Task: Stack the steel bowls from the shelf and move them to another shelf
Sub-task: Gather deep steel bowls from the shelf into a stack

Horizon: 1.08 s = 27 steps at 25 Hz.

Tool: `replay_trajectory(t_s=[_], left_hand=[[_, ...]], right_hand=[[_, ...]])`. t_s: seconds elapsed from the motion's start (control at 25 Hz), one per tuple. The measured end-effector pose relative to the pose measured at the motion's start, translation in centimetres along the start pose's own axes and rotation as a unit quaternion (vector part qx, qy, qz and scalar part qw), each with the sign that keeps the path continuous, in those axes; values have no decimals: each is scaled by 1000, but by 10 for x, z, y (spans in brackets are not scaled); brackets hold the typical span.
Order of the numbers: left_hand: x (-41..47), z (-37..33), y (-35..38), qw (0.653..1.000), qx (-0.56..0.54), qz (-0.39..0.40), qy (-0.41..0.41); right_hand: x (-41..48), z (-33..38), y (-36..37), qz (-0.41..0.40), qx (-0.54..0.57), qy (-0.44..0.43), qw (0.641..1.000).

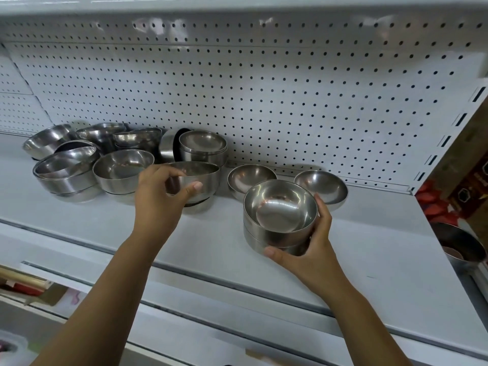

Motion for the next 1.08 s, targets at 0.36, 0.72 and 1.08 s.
replay_trajectory(t_s=[0.36, 0.72, 1.08], left_hand=[[-11, -62, -1, 967, -253, 21, 33], [-43, -107, 43, 934, -303, 174, 69], [-48, -86, 55, 913, -302, 268, 54]], right_hand=[[1, -2, -1, -4, 6, -6, 1000], [3, -3, -1, -9, -5, -12, 1000], [5, -5, -2, -25, 3, -3, 1000]])
Point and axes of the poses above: each hand's wrist, its own x-axis towards the middle knuckle, its own y-axis out of the palm, z = x × y, the point moved 4 cm from there along x, towards the middle knuckle, and after that the axes turned 6 degrees about -z, right-handed, at the moved point
